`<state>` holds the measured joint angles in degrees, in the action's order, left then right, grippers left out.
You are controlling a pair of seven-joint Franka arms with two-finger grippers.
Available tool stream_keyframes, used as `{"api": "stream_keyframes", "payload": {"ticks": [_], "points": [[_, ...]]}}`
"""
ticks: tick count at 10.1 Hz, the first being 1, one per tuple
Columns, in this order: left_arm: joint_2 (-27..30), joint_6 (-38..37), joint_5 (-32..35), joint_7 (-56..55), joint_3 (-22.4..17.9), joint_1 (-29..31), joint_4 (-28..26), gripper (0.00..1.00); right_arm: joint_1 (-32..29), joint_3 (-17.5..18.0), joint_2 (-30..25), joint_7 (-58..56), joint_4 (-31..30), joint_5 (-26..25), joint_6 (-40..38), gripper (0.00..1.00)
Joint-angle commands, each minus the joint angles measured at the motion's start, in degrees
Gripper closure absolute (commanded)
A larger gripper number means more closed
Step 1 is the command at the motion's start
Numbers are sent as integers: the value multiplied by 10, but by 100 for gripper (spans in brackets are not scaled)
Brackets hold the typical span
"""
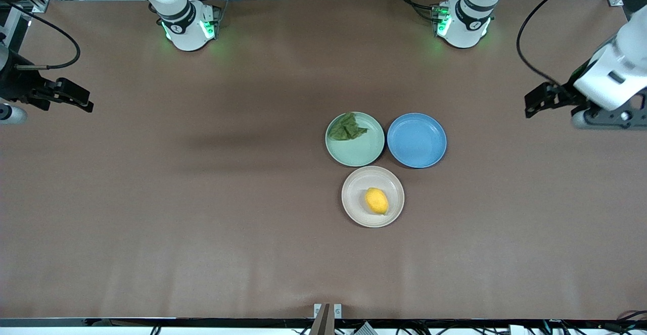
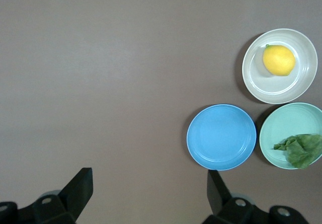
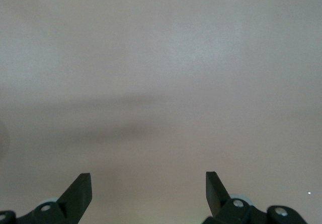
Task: Pick lemon and lettuce from plates
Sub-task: 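Reach the left gripper down over the yellow lemon on the cream plate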
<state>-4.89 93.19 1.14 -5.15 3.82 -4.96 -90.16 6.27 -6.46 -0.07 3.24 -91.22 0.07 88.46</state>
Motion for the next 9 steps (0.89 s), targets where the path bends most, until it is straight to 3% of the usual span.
{"api": "stream_keyframes", "payload": {"ticks": [1, 5, 9], "points": [[-54, 12, 15, -55, 0, -26, 21, 0, 0, 0, -1, -6, 3, 9, -7, 0], [-143, 59, 16, -168, 0, -94, 31, 0, 0, 0, -1, -6, 3, 9, -7, 0], [-222, 166, 11, -337, 0, -145, 32, 0, 0, 0, -1, -6, 3, 9, -7, 0]]}}
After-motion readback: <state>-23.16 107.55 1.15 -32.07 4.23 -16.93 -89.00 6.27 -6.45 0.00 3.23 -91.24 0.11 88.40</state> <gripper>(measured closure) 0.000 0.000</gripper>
